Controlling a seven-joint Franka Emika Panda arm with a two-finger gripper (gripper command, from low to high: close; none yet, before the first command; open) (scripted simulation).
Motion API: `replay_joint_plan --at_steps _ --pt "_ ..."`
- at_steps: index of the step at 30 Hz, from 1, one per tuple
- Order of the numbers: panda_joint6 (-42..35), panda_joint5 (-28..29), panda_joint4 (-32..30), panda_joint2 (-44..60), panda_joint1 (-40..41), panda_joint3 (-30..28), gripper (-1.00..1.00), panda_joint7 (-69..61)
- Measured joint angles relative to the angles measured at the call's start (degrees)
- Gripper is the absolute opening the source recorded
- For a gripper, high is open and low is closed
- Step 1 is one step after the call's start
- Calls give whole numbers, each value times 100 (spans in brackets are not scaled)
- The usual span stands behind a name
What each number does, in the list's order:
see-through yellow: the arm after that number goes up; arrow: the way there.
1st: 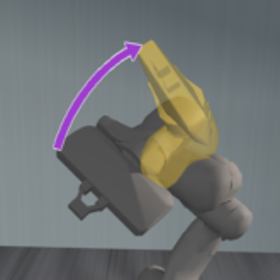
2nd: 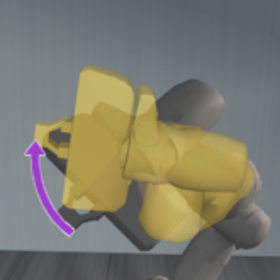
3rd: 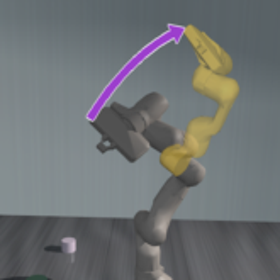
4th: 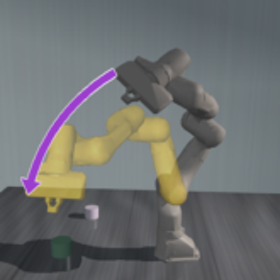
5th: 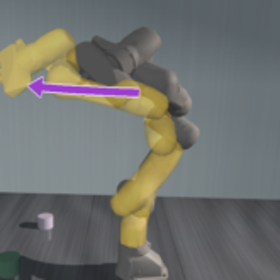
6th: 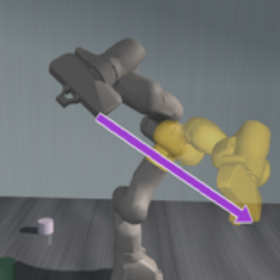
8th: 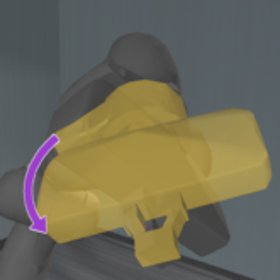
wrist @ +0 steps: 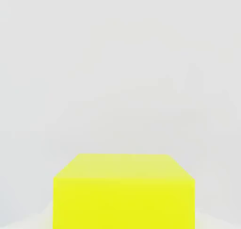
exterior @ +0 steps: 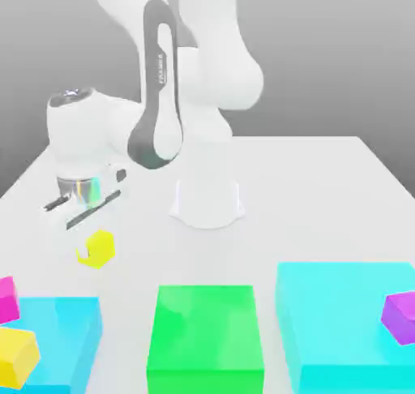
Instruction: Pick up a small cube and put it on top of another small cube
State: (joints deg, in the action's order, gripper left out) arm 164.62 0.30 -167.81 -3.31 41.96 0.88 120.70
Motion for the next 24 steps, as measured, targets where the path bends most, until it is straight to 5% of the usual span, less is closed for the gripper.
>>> replay_joint_plan --at_steps 16,20,21,24 --pt "-2657 -6 3254 599 -287 75 -100 -1573" --pt "-2122 7 3352 1233 -291 79 -100 -1676" --pt "-1992 12 3334 1345 -292 78 100 -1676" --pt "-1992 12 3334 1345 -292 78 100 -1676"
